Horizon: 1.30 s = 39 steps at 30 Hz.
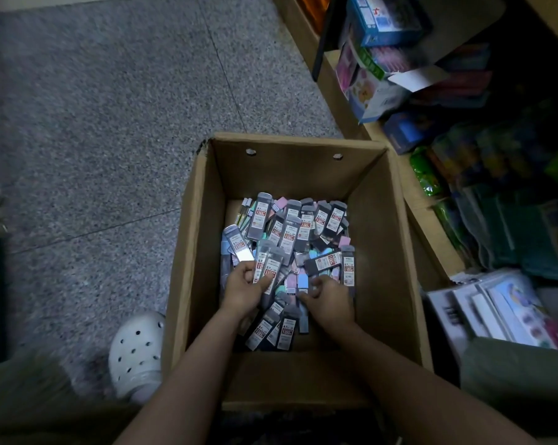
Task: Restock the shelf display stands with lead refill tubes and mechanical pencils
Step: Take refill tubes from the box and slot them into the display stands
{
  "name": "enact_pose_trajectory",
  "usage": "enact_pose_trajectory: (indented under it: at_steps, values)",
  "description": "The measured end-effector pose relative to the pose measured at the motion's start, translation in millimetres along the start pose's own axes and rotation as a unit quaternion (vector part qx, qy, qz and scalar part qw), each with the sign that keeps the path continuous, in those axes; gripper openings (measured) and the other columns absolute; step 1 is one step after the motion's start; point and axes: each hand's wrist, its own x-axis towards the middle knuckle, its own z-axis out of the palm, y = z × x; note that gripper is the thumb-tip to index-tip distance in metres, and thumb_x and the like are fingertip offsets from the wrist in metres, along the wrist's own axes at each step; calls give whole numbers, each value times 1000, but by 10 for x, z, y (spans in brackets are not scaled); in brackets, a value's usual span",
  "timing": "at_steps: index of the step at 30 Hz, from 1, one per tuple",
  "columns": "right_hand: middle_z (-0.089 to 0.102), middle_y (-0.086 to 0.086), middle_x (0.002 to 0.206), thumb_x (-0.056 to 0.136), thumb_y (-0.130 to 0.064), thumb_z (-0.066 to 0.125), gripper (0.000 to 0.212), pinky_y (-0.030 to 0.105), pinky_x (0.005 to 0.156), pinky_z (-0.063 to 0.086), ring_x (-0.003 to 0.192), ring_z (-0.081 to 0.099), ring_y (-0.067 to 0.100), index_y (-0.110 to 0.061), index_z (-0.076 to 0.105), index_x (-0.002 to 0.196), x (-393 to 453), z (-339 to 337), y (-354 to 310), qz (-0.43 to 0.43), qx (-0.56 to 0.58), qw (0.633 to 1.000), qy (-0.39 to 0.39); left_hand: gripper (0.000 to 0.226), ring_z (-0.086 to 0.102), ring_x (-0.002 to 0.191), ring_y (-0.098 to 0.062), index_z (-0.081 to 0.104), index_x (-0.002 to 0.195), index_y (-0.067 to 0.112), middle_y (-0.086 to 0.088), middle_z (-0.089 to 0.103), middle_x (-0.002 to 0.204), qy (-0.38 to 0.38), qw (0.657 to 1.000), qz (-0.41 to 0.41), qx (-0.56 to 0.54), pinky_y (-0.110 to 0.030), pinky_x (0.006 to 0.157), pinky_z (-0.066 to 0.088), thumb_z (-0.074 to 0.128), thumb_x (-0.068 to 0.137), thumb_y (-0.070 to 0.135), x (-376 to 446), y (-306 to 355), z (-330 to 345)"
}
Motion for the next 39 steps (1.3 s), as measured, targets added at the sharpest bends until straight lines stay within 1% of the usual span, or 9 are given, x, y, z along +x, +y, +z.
enact_pose_trajectory:
  at_steps: [9, 14, 17, 20, 25, 31, 34, 37, 39]
  values:
    - [66, 0, 92, 81, -34, 75, 24, 27, 64, 50, 81, 64, 16, -18, 63, 94, 125, 239, -83, 6, -93, 995, 28, 18, 66, 63, -10, 56, 107, 4, -5, 70, 84, -15, 999, -33, 0, -20, 45, 50, 62, 90, -1, 34, -93, -15]
    - [64, 1, 77, 81, -21, 75, 21, 32, 64, 51, 75, 63, 20, -18, 54, 80, 103, 114, -59, -20, 20, 999, 17, 20, 69, 82, -19, 60, 107, 2, -8, 72, 95, -6, 1000, -24, -8, -27, 66, 57, 66, 88, 5, 42, -88, 10]
    - [67, 1, 82, 81, -17, 77, 24, 35, 72, 55, 77, 65, 17, -16, 56, 94, 79, -183, -173, -37, 136, 990, 13, 12, 68, 90, -27, 61, 99, 9, -12, 72, 99, -9, 1000, -12, -19, -40, 82, 57, 67, 89, 9, 26, 18, 42]
    - [68, 9, 87, 83, -15, 75, 36, 38, 75, 57, 79, 67, 21, -20, 53, 112, -1, -583, -384, -56, 263, 963, 23, 4, 66, 83, -17, 60, 92, 15, -5, 69, 97, -26, 999, 35, 6, -34, 79, 55, 64, 92, 15, -80, 234, 92]
    - [64, 12, 80, 84, -8, 73, 32, 41, 64, 57, 68, 63, 19, -18, 56, 110, -247, -1286, -796, -130, 330, 933, 65, 20, 65, 105, -32, 58, 111, 4, -20, 67, 111, -67, 988, 137, 39, -50, 95, 51, 56, 97, 18, -516, 911, 193]
    - [56, -6, 63, 83, -4, 72, 30, 20, 58, 46, 55, 53, 0, -20, 54, 101, -744, -2274, -1166, -253, 310, 905, 148, 12, 68, 72, -19, 50, 110, 7, -13, 68, 94, -148, 965, 214, 10, -33, 61, 60, 51, 99, 9, -1201, 1839, 318]
    - [65, -7, 74, 78, -8, 78, 32, 13, 61, 50, 61, 59, -6, -23, 57, 96, -1042, -2773, -1273, -298, 289, 884, 213, 13, 67, 66, -12, 51, 111, 9, -6, 68, 84, -177, 948, 263, -10, -30, 60, 56, 52, 98, 10, -1546, 2168, 409]
    - [69, 3, 89, 78, -11, 79, 30, 37, 75, 59, 78, 68, 13, -21, 60, 99, -1291, -3138, -1308, -320, 285, 873, 233, 17, 69, 82, -16, 53, 114, 12, -5, 71, 94, -206, 935, 286, -40, -39, 78, 57, 53, 98, 12, -1824, 2346, 493]
    - [69, 7, 89, 78, -13, 80, 30, 43, 69, 60, 81, 68, 21, -24, 59, 97, -1430, -3298, -1307, -331, 287, 869, 228, 21, 68, 87, -19, 53, 119, 14, -8, 70, 102, -230, 930, 282, -56, -39, 81, 57, 53, 97, 12, -1955, 2402, 513]
